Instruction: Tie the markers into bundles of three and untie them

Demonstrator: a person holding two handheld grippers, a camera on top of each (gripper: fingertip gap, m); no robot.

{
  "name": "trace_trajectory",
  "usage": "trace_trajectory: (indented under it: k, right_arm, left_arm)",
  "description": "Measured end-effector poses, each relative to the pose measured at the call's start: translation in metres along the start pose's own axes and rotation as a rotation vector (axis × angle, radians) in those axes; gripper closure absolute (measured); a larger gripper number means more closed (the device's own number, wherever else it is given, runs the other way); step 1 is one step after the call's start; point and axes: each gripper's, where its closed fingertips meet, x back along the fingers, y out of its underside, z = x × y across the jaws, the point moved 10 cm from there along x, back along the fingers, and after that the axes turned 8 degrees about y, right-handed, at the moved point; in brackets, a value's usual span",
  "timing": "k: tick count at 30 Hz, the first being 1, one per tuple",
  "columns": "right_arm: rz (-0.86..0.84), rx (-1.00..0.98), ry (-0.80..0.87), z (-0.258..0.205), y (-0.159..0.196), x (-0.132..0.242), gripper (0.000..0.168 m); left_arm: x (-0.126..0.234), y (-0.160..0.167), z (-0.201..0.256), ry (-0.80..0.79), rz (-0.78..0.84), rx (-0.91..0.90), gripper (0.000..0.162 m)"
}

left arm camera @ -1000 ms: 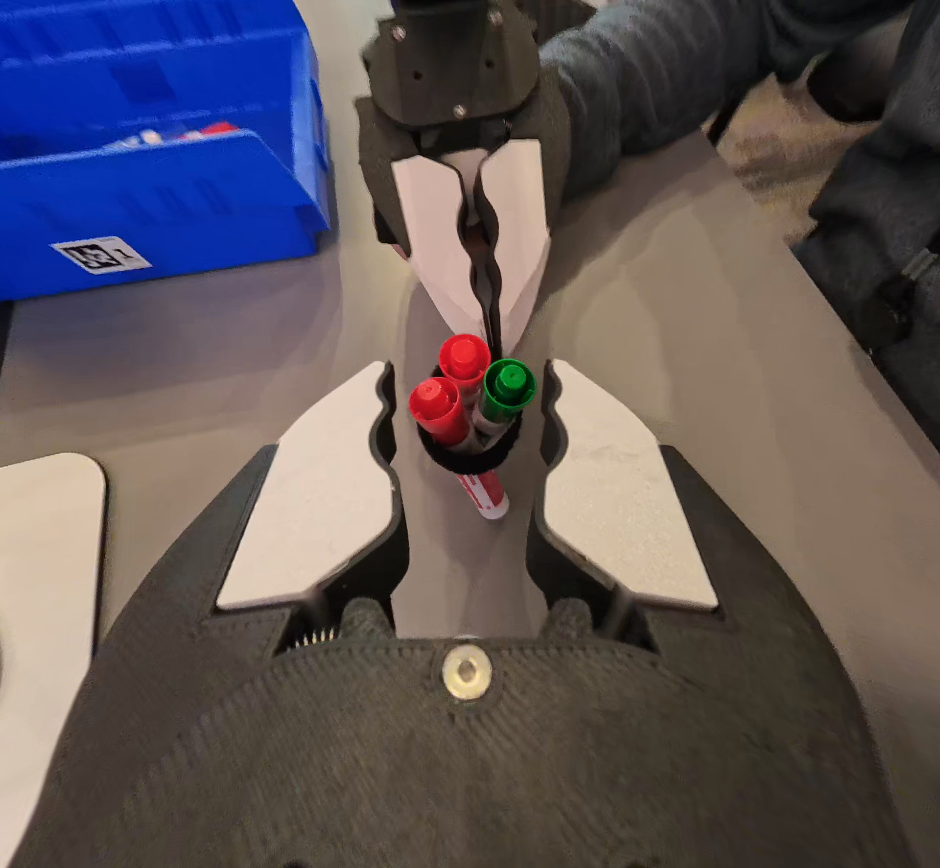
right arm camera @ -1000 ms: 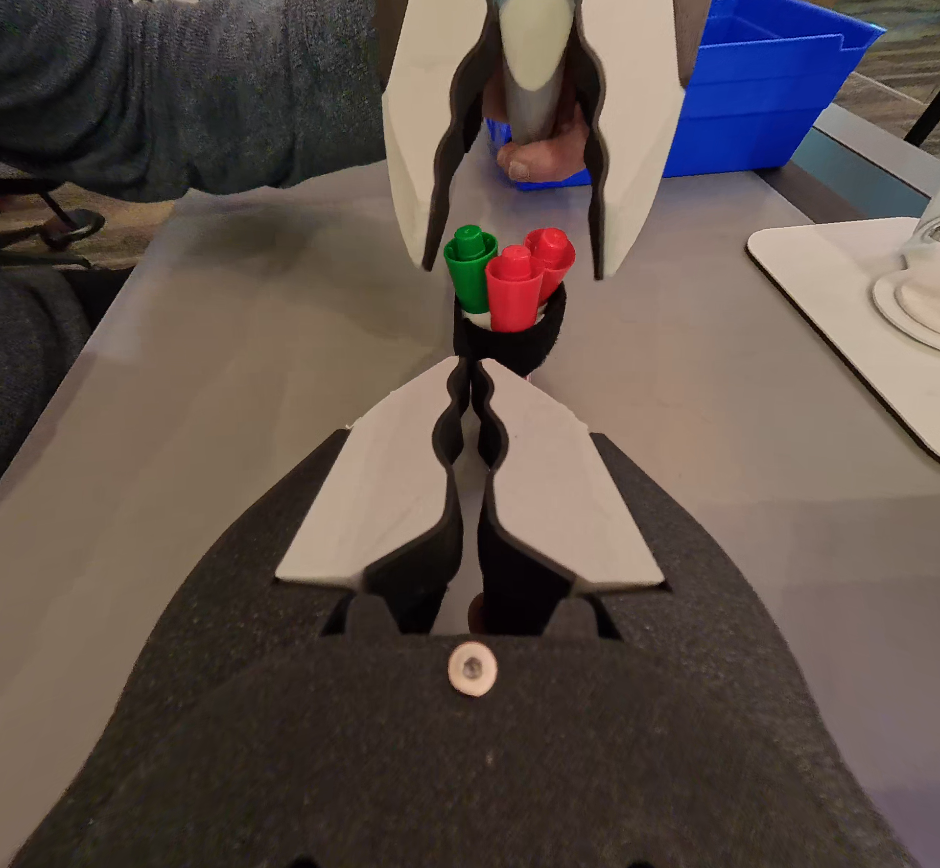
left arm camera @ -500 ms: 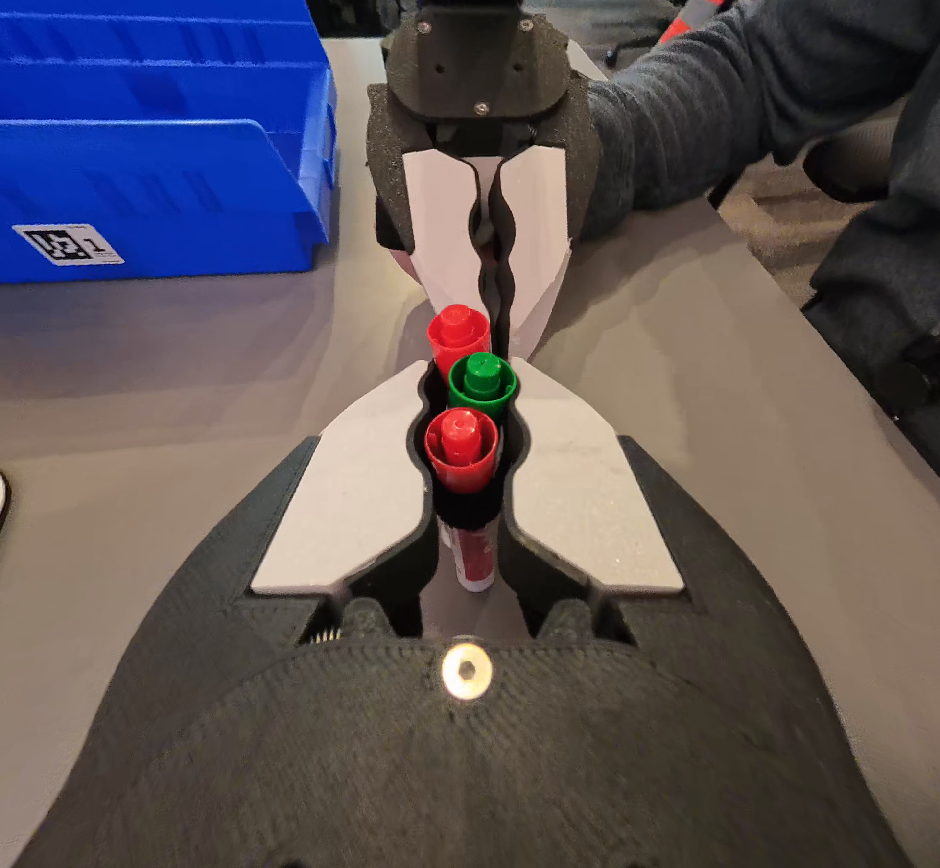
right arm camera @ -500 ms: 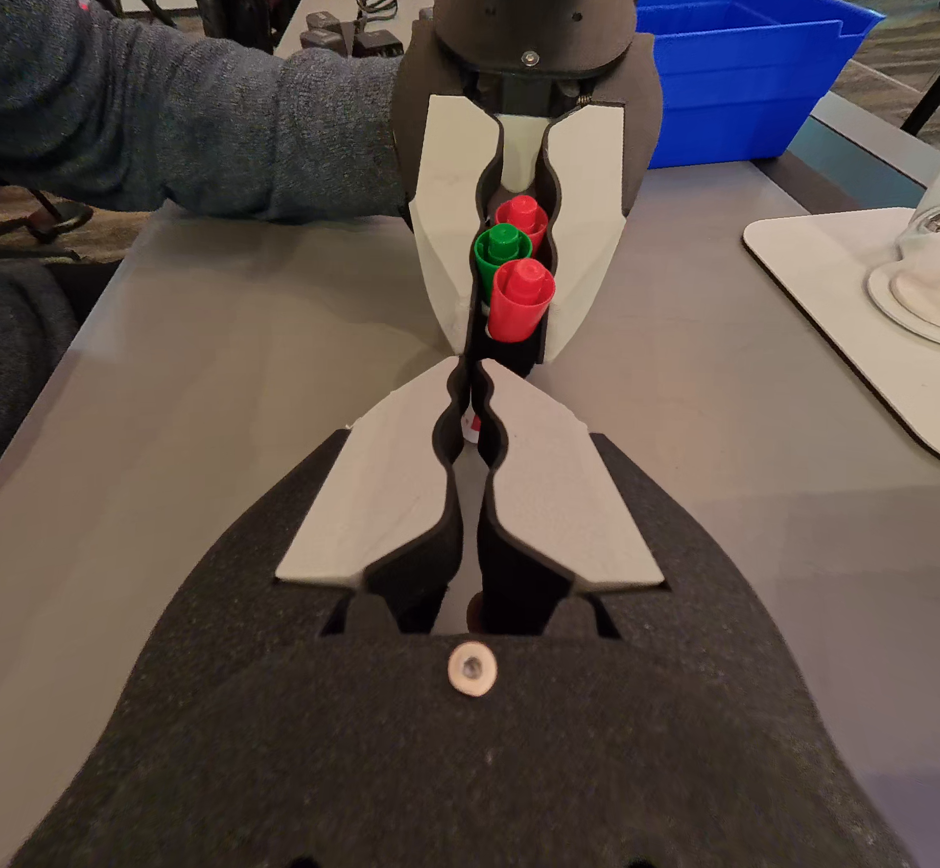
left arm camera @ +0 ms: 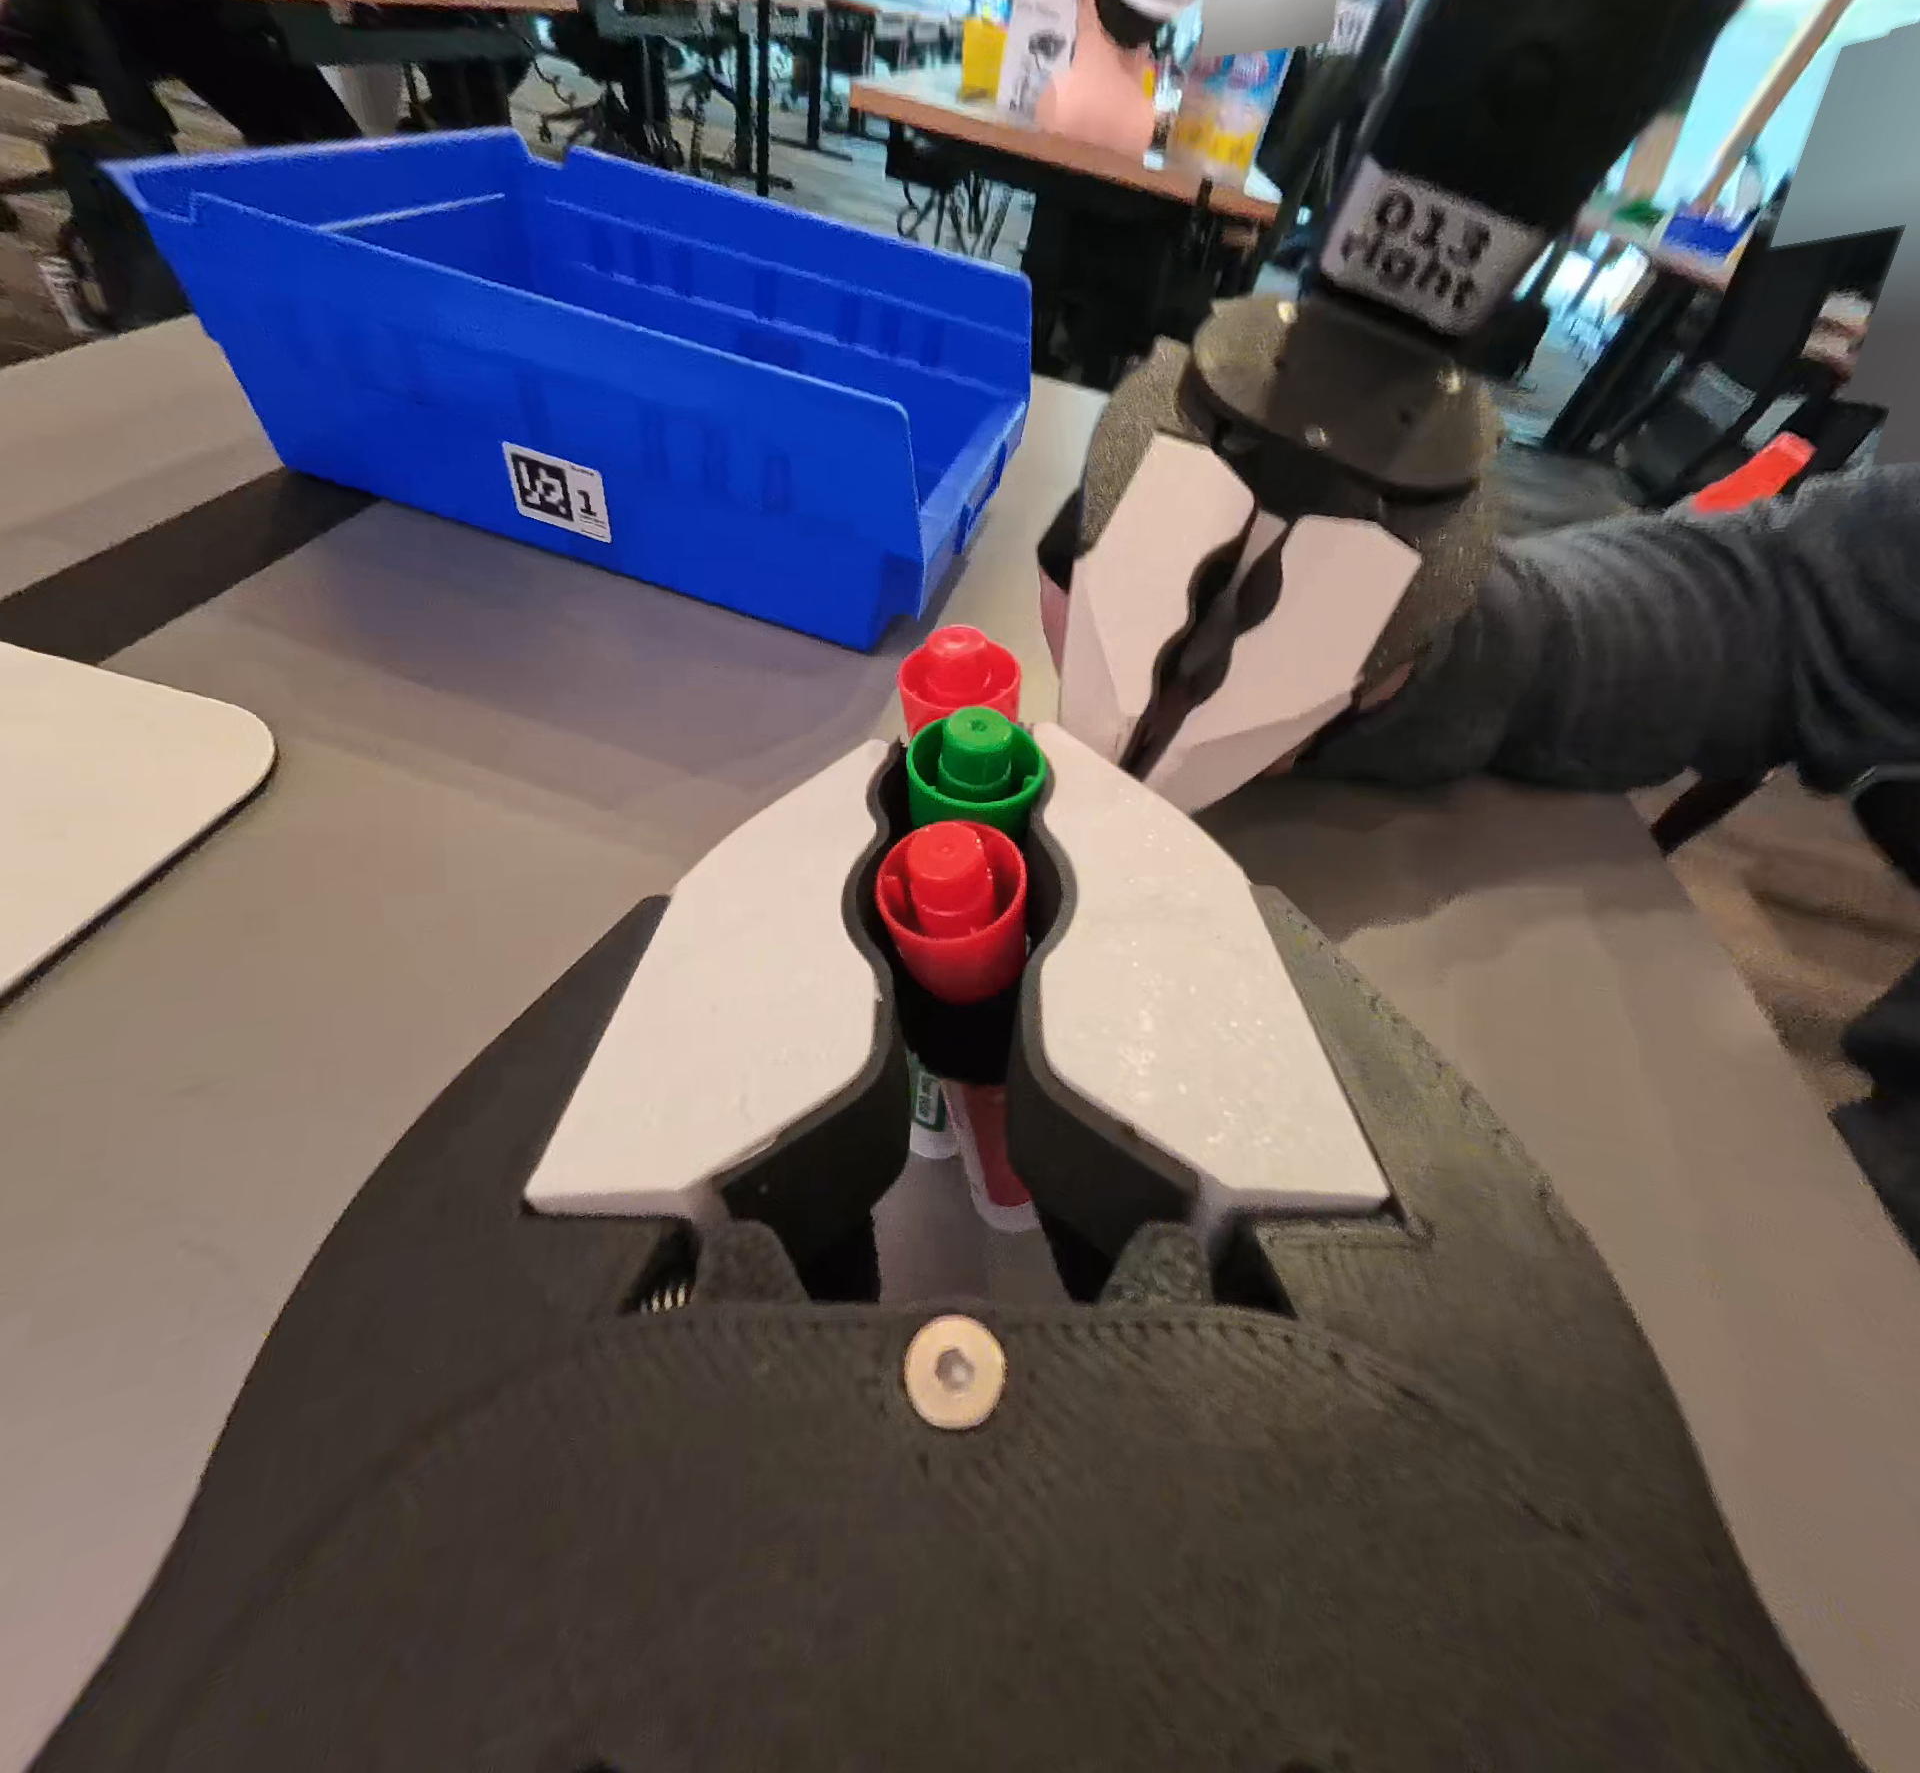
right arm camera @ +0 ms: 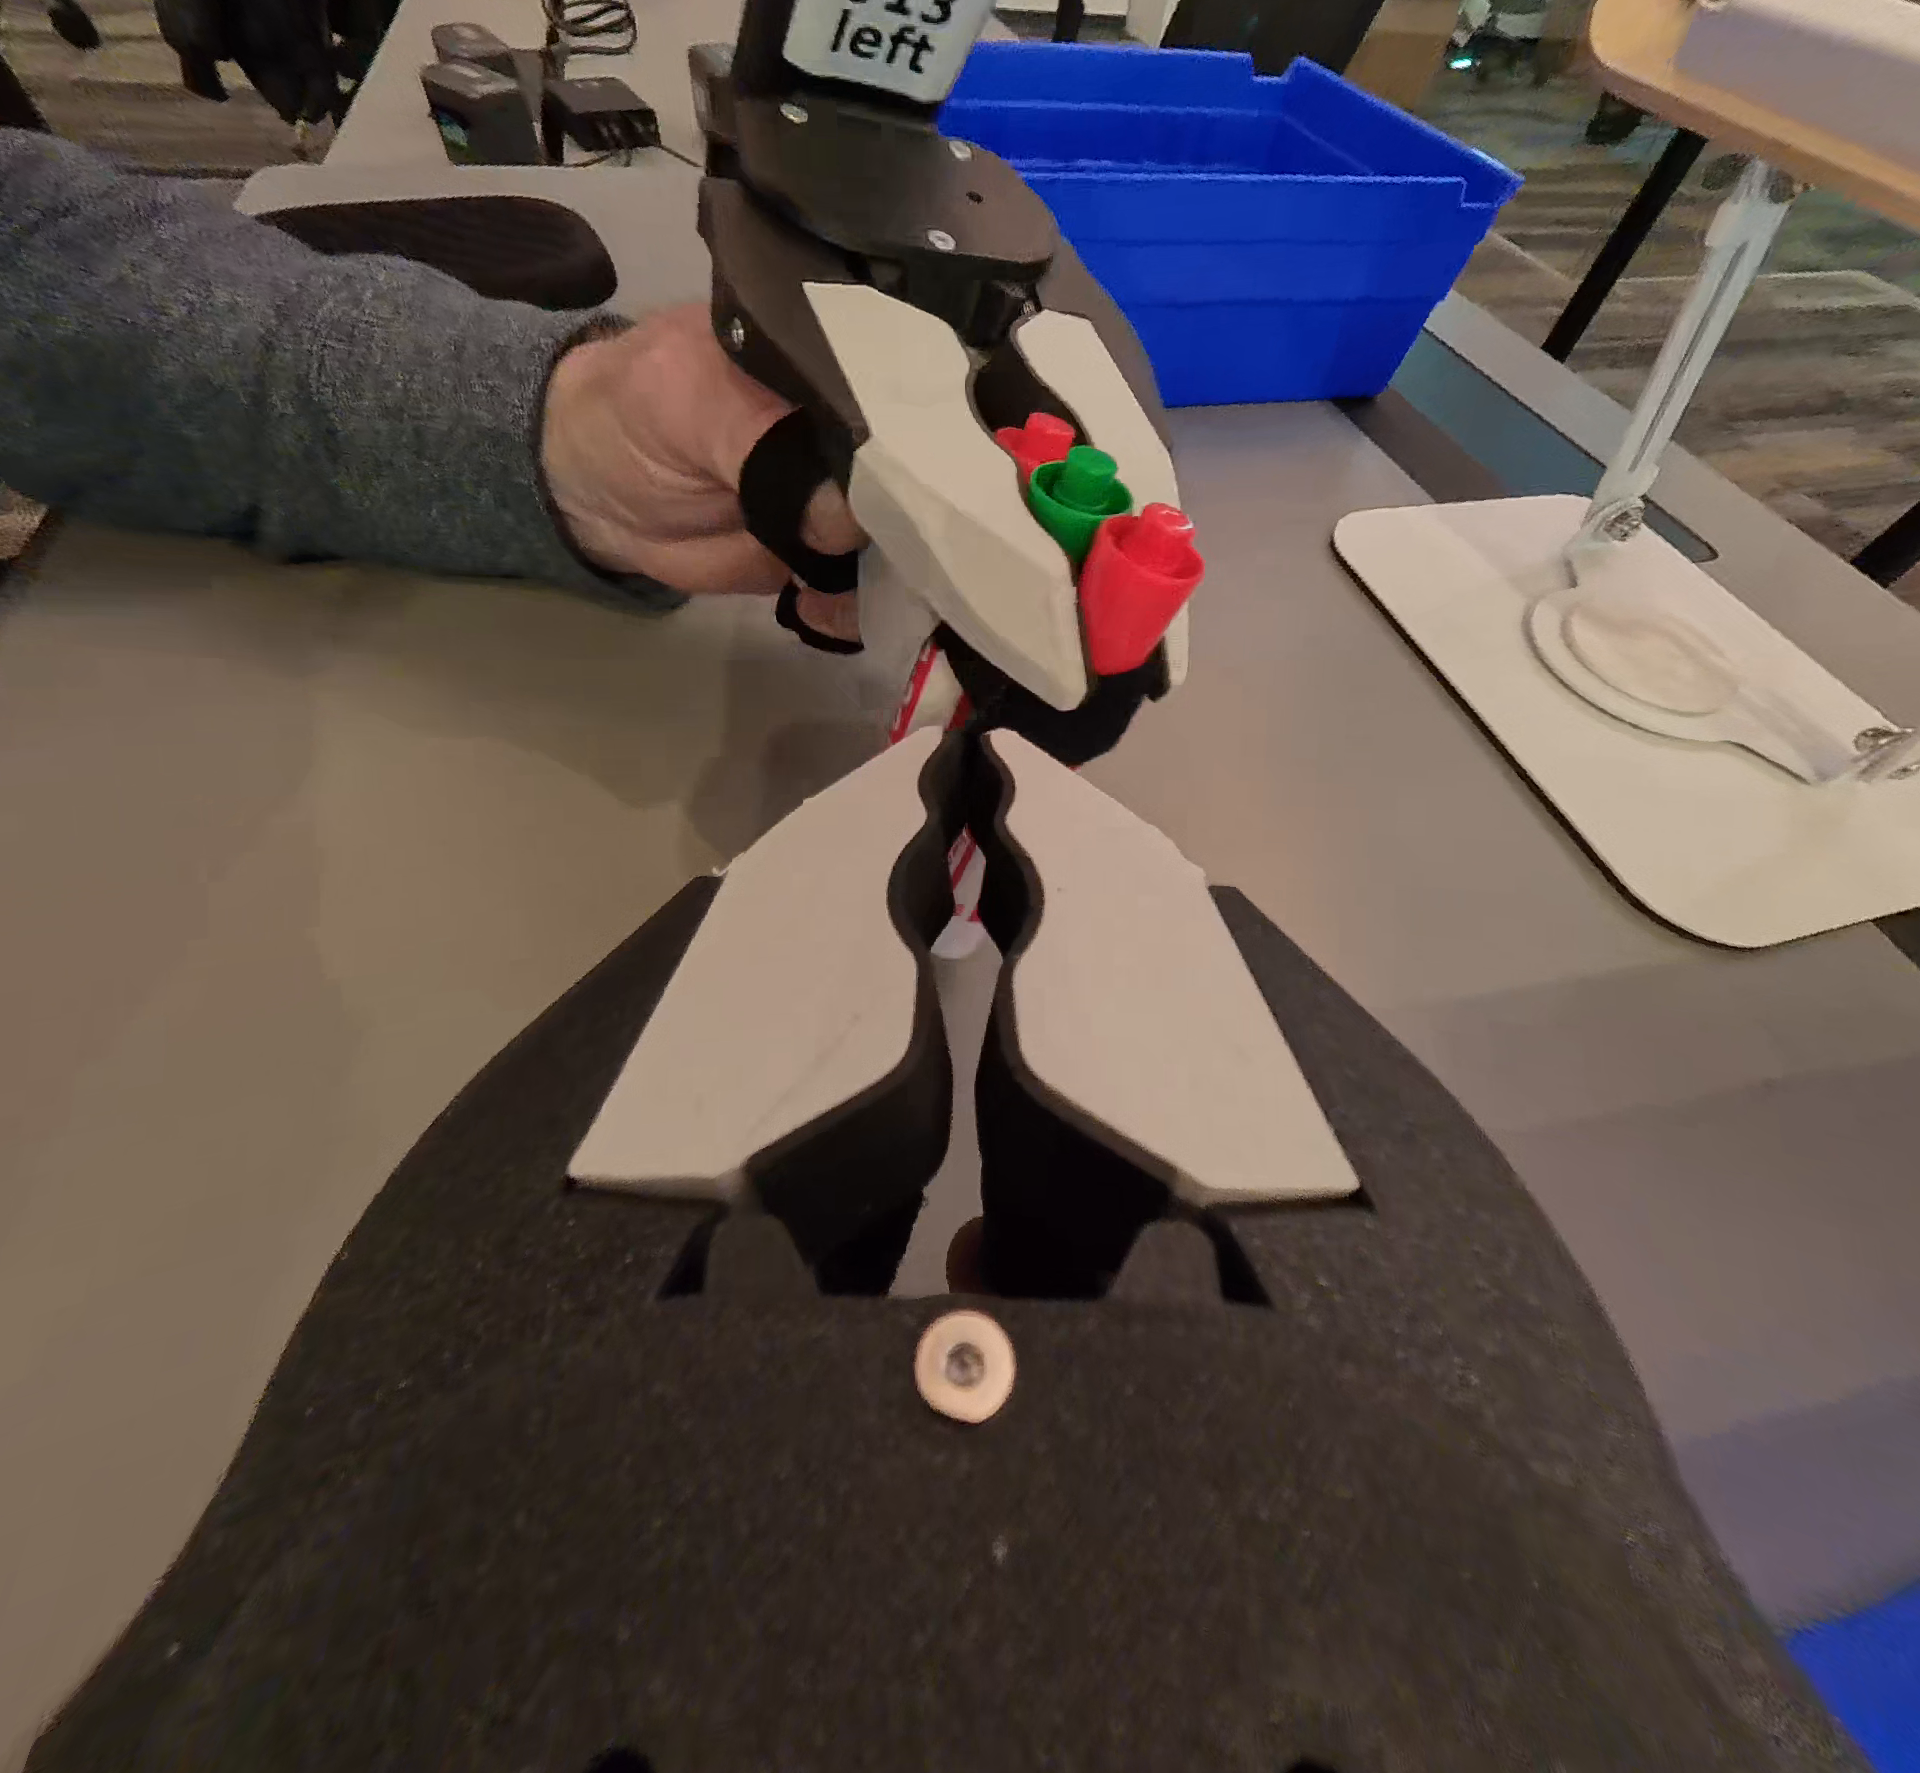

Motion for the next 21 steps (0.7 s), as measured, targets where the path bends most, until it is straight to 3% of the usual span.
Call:
trace_trajectory:
  k: [5,8,10,14,18,21]
  right_arm:
    - [-0.028,-0.014,0.071,-0.003,0.000,-0.007,0.168]
    - [-0.029,0.011,0.016,-0.024,-0.006,-0.019,0.168]
    - [-0.055,0.071,0.057,-0.035,-0.011,-0.028,0.168]
    - [-0.054,0.024,0.075,-0.029,-0.010,-0.030,0.168]
    - [-0.006,0.006,0.077,-0.027,-0.010,-0.029,0.168]
    - [-0.026,0.024,0.051,-0.026,-0.008,-0.031,0.147]
  left_arm:
    - [-0.002,0.005,0.001,-0.145,-0.013,0.027,0.144]
    - [0.000,0.008,-0.002,-0.271,0.025,0.050,0.144]
    - [0.000,0.005,-0.003,-0.237,0.061,0.089,0.144]
    - [0.004,0.004,-0.006,-0.325,0.113,0.111,0.144]
    - [0.009,0.005,-0.008,-0.284,0.161,0.162,0.144]
    - [0.007,0.009,-0.011,-0.222,0.211,0.211,0.144]
